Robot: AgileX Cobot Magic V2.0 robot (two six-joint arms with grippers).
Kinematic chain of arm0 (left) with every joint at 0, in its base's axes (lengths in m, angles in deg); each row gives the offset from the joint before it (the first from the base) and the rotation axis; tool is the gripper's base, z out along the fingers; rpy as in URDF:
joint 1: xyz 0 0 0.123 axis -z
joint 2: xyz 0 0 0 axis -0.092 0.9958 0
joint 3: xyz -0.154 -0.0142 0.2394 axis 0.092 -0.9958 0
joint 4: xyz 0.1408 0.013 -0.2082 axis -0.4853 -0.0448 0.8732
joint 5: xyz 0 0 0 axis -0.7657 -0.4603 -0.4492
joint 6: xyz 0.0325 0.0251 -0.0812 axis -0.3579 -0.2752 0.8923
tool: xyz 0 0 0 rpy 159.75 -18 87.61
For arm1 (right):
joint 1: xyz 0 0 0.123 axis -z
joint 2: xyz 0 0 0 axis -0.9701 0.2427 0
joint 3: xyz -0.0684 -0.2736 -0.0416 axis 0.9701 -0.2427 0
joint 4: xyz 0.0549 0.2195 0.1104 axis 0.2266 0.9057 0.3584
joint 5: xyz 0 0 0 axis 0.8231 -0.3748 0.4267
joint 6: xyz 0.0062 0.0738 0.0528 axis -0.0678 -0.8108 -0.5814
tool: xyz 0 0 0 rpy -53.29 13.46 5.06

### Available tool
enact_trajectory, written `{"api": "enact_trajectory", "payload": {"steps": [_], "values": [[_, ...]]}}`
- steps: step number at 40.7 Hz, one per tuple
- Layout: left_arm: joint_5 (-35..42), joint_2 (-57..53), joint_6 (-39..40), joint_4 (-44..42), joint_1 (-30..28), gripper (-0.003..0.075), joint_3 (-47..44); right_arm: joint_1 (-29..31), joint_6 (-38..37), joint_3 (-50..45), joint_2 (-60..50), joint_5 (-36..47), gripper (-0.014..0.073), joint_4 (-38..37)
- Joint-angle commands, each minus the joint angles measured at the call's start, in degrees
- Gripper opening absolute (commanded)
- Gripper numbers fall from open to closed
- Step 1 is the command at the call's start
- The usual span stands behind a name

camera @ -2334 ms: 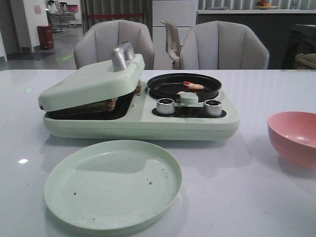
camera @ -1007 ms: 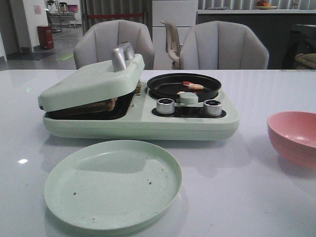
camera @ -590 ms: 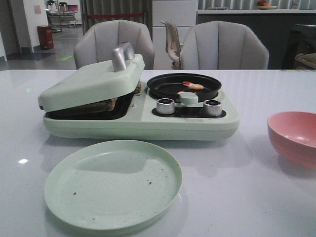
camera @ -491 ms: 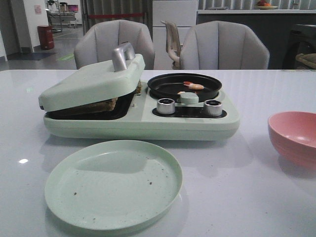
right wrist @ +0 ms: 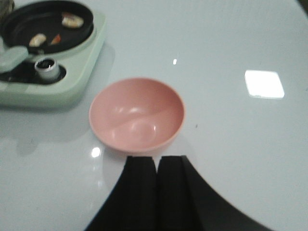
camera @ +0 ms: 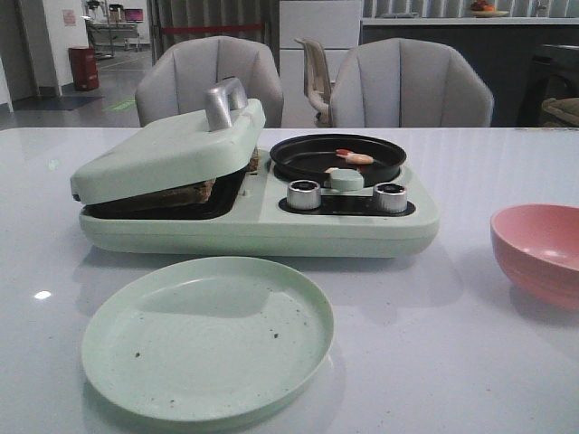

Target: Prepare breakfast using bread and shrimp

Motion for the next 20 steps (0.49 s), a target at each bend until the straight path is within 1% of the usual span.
{"api": "enact_trajectory", "payload": {"steps": [1, 4, 9, 16, 20], "values": [[5.4, -1.2, 0.6, 0.4, 0.0, 0.0101, -0.4, 1.0, 1.2, -3.3, -4.5, 15.1, 0.0036, 0.0], [5.4, -1.2, 0.6, 0.4, 0.0, 0.0101, -0.4, 1.0, 1.1, -7.4, -7.5, 20.1, 0.0036, 0.0], [5.4, -1.2, 0.6, 0.4, 0.0, 0.0101, -0.4, 1.0, 1.1, -12.7, -10.9, 25.9, 0.0036, 0.7], [5.4, -1.2, 0.6, 0.4, 0.0, 0.0101, -0.4, 1.0, 1.1, -18.2, -15.5, 31.4, 0.0036, 1.3], [5.4, -1.2, 0.6, 0.4, 0.0, 0.0101, -0.4, 1.1, 1.0, -18.0, -15.4, 31.0, 0.0036, 1.8]]}}
